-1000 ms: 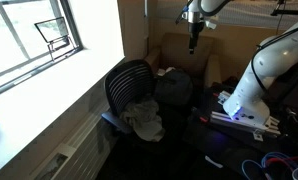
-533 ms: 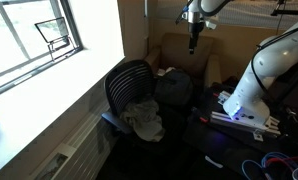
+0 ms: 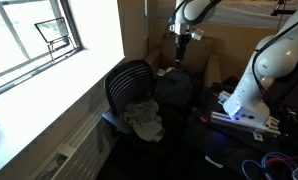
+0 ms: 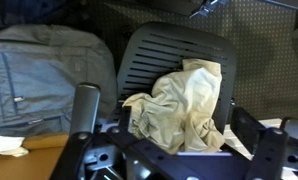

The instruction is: Hang the pair of shorts over the backrest of the chair

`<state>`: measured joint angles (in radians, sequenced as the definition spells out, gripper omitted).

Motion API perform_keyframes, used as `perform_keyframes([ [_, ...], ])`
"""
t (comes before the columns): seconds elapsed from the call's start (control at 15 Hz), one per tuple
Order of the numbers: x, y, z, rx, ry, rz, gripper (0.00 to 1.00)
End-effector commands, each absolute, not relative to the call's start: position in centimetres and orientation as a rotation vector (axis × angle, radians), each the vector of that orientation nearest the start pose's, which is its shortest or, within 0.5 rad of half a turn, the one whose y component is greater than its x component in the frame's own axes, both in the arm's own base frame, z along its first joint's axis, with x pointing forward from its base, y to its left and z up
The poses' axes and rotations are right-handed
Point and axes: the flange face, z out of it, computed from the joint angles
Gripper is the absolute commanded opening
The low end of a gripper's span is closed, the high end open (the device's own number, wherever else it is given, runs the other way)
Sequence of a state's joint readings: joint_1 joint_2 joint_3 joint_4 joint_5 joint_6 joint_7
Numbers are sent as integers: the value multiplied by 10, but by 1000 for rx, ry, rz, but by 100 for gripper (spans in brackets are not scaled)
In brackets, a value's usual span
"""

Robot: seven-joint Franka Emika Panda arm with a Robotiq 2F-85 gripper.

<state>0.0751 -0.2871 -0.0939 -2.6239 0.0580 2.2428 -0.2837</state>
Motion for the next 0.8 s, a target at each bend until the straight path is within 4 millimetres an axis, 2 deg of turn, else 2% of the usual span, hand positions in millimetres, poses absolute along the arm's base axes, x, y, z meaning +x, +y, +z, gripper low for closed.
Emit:
perform_keyframes([
  [0.0, 469, 15, 310, -2955, -576, 153, 100],
  [0.4, 570, 17, 267, -2880, -773, 238, 100],
  [0.47, 587, 11, 275, -2927, -764, 234, 100],
  [0.53, 554, 21, 274, -2918, -745, 203, 100],
  [0.6, 569, 17, 271, -2928, -755, 204, 100],
  [0.73, 584, 12, 269, -2933, -754, 211, 100],
])
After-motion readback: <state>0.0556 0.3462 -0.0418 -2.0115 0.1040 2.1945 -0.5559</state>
